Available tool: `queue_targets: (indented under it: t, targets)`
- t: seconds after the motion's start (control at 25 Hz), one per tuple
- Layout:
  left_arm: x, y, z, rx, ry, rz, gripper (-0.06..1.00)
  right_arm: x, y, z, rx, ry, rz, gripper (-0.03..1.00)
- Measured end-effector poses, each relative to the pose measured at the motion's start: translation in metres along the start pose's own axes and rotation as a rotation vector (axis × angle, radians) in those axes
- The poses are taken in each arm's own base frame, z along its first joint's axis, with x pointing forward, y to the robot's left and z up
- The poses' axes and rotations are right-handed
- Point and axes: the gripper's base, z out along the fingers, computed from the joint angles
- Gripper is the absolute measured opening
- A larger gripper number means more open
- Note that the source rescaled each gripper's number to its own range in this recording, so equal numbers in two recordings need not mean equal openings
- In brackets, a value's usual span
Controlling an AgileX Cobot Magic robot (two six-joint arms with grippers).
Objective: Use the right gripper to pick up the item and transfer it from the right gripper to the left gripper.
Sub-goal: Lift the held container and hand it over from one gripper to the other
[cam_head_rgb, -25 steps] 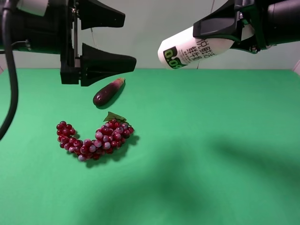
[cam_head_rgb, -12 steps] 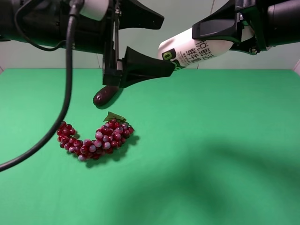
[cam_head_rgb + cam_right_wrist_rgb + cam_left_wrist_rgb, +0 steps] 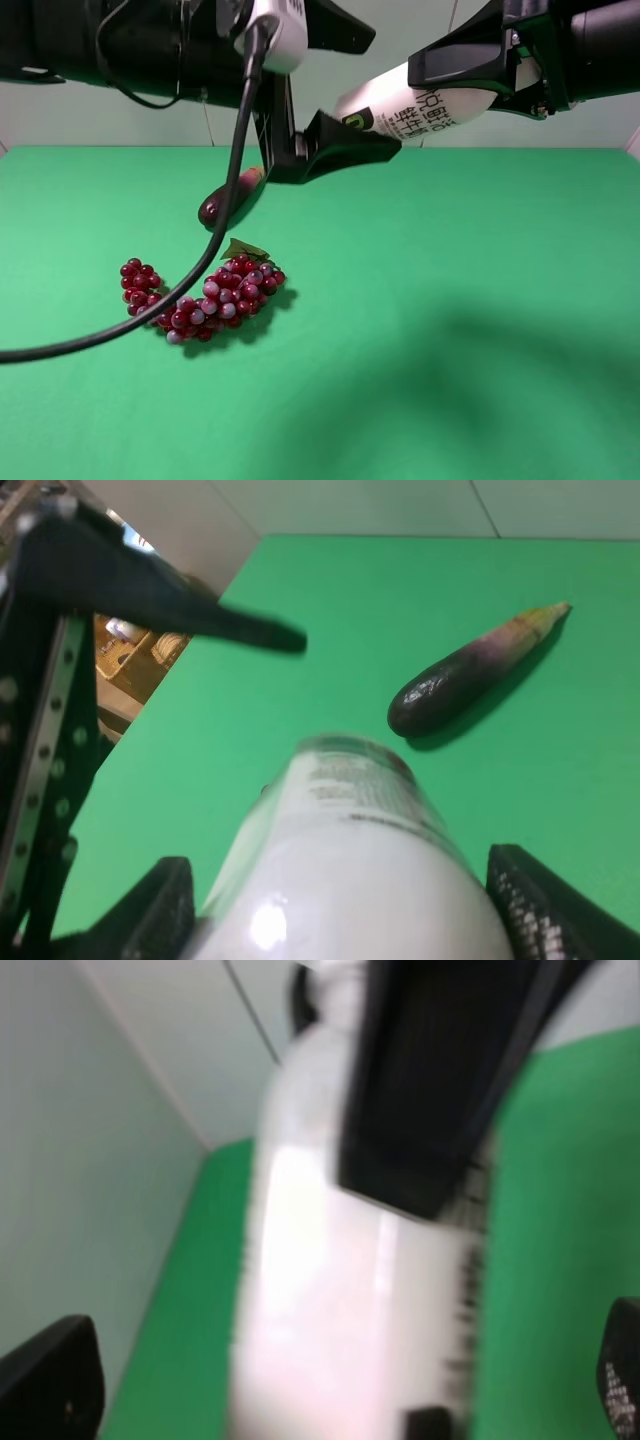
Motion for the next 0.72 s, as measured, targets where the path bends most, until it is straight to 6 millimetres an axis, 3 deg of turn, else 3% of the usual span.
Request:
queue_targets:
  t: [0.36, 0.72]
  targets:
    - [0.0, 0.001, 0.001, -0.014, 0.004, 0.014, 0.98, 0.0, 0.0, 0.0, -0.004, -0.001, 0.002, 0.09]
    - [0.01, -0.001, 0.019, 0.031, 0.011, 0.001, 0.98, 0.001, 0.001, 0.0, -0.016, 0.01, -0.001, 0.09]
